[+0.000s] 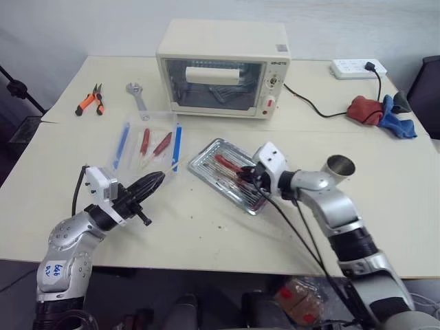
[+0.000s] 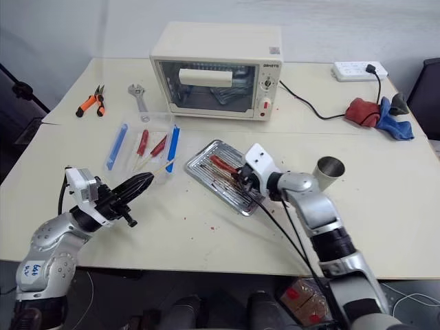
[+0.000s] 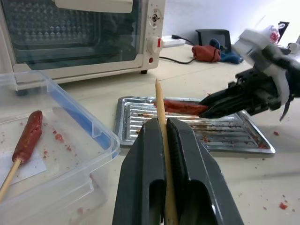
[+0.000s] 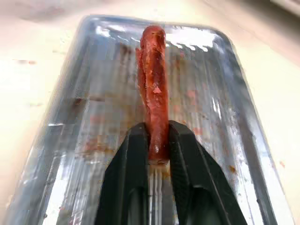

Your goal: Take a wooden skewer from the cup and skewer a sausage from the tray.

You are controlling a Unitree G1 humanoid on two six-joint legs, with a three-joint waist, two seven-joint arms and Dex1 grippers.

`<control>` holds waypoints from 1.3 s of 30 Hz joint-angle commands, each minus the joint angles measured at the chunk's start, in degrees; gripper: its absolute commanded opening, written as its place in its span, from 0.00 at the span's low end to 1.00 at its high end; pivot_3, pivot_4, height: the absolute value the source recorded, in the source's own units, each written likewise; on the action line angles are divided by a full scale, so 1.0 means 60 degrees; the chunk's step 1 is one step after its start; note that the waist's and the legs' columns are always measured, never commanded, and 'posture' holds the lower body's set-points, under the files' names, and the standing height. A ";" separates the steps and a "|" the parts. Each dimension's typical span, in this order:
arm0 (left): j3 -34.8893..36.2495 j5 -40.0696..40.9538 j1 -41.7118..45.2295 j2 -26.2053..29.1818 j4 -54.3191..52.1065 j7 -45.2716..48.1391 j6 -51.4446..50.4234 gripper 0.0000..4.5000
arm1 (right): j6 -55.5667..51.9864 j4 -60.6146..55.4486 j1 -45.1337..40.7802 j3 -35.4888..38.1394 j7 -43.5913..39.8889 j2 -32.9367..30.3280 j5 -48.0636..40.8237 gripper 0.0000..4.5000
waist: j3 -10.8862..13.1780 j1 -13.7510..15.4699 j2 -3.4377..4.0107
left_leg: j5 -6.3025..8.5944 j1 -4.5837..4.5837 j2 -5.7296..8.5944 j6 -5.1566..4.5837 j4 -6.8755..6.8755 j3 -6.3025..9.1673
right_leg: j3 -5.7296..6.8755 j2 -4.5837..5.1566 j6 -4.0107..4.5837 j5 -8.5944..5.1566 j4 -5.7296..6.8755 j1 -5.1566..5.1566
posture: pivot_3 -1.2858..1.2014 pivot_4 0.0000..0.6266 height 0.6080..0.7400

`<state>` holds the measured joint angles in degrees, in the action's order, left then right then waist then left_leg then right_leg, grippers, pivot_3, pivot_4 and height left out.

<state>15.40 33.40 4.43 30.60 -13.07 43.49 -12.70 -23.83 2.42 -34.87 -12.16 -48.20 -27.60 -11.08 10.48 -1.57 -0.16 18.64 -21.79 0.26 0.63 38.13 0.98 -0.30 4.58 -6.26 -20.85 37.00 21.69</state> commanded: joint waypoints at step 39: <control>-0.1297 0.0967 0.1016 0.2441 -0.1400 0.3812 -0.2110 0.00 | 0.2091 -0.0989 0.0692 0.0515 -0.5776 -0.2310 -0.2117 0.12 | 0.0004 0.0001 -0.0001 | -0.0001 0.0012 -0.0009 0.0002 -0.0002 0.0005 | -0.0001 0.0007 0.0006 -0.0003 -0.0033 -0.0019 | 0.52 0.24 1.00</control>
<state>8.23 37.94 9.88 45.56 -19.31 66.06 -25.27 -11.37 -1.98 -30.44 -9.98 -83.04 -42.30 -22.68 10.50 -1.57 -0.16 18.63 -21.72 0.20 0.64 38.12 1.01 -0.31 4.62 -6.22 -20.87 36.80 21.58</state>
